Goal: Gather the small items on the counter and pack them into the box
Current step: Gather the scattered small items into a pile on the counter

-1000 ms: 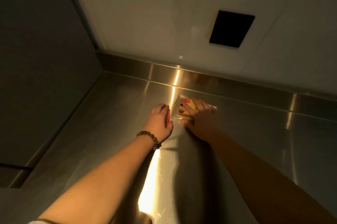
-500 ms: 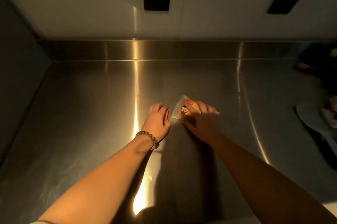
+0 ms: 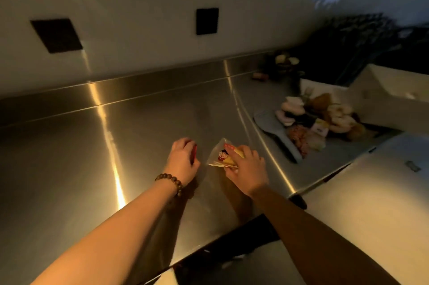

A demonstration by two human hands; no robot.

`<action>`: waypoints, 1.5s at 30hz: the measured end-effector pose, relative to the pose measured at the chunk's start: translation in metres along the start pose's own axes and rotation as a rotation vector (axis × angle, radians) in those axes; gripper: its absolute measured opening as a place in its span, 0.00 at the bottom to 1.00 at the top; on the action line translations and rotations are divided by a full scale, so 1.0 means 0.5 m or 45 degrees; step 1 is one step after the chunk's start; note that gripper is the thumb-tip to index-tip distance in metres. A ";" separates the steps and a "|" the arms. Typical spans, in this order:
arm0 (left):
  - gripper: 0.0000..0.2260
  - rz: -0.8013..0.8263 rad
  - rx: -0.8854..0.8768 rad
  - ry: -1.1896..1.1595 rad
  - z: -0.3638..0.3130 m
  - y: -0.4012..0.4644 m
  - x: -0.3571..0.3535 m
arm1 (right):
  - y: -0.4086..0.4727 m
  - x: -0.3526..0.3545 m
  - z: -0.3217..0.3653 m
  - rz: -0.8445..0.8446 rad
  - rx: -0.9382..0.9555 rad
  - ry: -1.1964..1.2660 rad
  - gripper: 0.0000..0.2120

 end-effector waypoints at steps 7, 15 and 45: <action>0.21 0.008 -0.085 -0.074 -0.306 0.020 -0.164 | -0.031 0.171 -0.327 -0.125 -0.004 -0.070 0.32; 0.21 0.054 -0.082 -0.127 -0.532 0.058 -0.318 | -0.046 0.226 -0.609 -0.182 -0.138 -0.016 0.30; 0.28 0.102 0.133 0.101 -0.604 0.363 -0.571 | 0.373 0.098 -0.783 0.023 0.252 0.229 0.29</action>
Point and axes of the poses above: each hand's wrist, its own y-axis towards the middle knuckle, its own x-axis out of the back of the hand, z = x × y, the point moved 4 cm from there along y, towards the middle knuckle, and after that the axes turned 9 degrees about -z, right-handed, at the moved point
